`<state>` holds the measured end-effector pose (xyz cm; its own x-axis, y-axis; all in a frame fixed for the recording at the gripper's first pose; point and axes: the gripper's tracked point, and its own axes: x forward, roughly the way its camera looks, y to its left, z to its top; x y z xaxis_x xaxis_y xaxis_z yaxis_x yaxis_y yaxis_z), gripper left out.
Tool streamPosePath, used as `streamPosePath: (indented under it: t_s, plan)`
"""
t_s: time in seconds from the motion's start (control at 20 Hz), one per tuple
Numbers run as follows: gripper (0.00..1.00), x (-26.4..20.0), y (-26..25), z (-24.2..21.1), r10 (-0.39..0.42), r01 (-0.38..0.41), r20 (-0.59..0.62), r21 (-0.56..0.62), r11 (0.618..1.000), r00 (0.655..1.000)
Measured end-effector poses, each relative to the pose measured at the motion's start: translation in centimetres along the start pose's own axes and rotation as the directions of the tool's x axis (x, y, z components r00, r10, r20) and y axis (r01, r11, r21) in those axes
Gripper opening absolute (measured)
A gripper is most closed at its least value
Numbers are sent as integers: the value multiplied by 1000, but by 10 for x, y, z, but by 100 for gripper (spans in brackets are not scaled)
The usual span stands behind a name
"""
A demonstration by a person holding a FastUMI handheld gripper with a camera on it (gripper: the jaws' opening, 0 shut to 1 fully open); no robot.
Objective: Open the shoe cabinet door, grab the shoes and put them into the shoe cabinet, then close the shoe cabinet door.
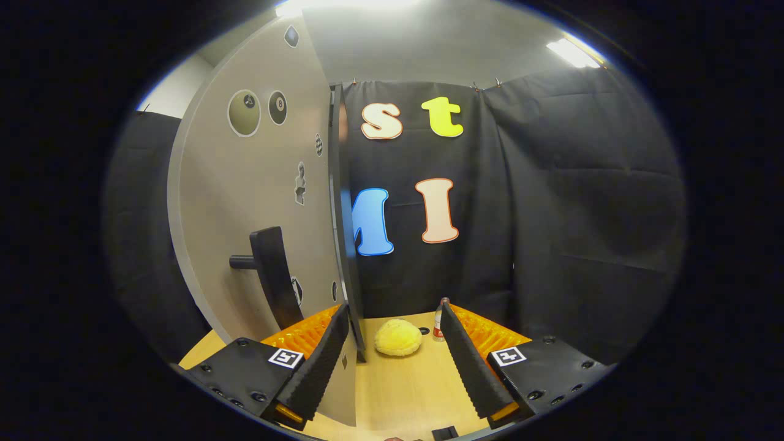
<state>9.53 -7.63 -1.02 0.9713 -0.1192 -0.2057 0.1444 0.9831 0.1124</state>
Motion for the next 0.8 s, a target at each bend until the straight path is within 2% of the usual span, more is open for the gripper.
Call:
streamPosePath:
  t_s: [0.2,0.3,0.5,0.6,0.7,0.8]
  plan:
    - [96,-4,49,-5,29,-29,-14,1,1000,999]
    - [96,-6,73,-7,20,-20,-15,-2,1000,1000]
    - [96,0,132,-5,39,-39,0,-61,997,999]
    - [96,16,166,-4,83,-83,5,-42,996,997]
    - [96,27,204,-6,163,-163,-13,0,987,987]
    - [96,28,225,4,194,-194,8,21,981,981]
